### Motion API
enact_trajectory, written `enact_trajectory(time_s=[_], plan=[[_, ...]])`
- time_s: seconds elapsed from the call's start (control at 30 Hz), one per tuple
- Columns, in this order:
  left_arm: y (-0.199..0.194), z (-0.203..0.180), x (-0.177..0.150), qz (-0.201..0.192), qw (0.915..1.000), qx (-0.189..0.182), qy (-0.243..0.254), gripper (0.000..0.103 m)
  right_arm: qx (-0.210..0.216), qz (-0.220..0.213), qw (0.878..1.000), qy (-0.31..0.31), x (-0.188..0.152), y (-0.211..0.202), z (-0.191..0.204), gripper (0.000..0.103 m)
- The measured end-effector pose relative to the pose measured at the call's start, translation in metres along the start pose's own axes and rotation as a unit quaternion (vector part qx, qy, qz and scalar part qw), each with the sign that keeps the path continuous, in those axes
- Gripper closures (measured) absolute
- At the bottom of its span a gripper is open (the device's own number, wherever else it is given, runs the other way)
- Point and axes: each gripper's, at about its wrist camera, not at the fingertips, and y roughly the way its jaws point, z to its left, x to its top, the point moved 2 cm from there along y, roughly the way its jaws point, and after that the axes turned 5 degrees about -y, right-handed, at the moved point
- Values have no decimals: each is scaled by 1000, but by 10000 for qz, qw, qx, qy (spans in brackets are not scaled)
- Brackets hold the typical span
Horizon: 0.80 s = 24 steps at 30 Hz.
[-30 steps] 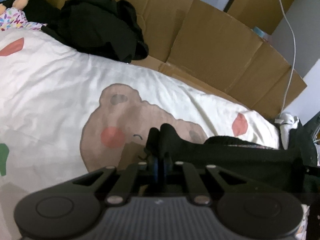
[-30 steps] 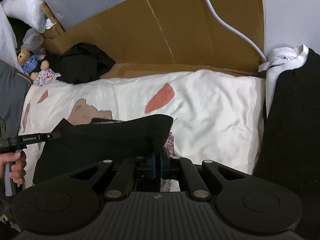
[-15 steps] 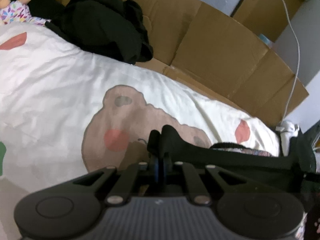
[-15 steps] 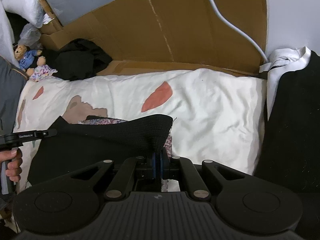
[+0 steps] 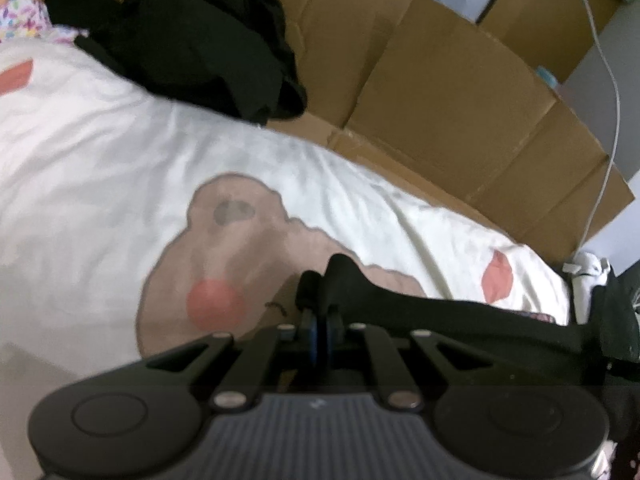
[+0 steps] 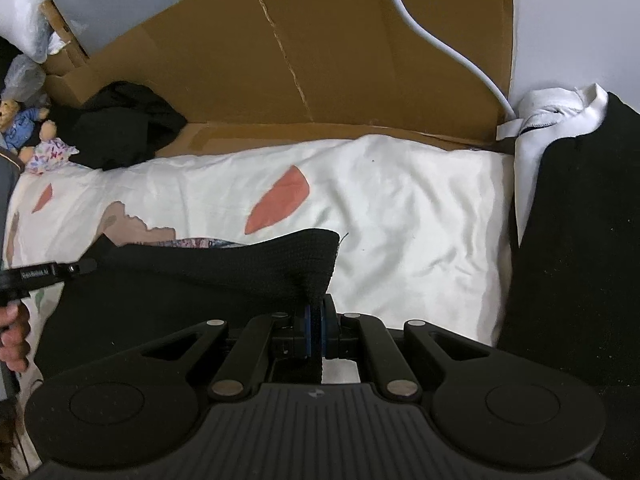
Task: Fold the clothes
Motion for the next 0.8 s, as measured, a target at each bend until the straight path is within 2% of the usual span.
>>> enact_trajectory(time_s=[0.07,0.2,0.23,0.3,0.47,0.63,0.8], plan=[[1,5,-3,109,9998,166,-100,79,7,107,9999,87,-2,2,-1,92],[-18,15,-12,54,9997,194,-101,74,46,189,9998,85,-12,-8,-5,66],[-25,18,-14,92,9997,200,-121,72,80,185,9998,86,-14,-11,-6,64],[-35,23,-17,139,9996,211,-112,69,168,198,9996,56,-20,-17,-8,63],[-62,29,-24,302,9992,279,-8,66,378,198,9991,-14,-33,-34,-7,63],[-98,29,-28,341,9987,269,-273,63,567,246,9980,-157,-47,-49,2,63],[-121,20,-40,488,9978,452,53,61,483,349,9972,-454,-66,-60,17,63]])
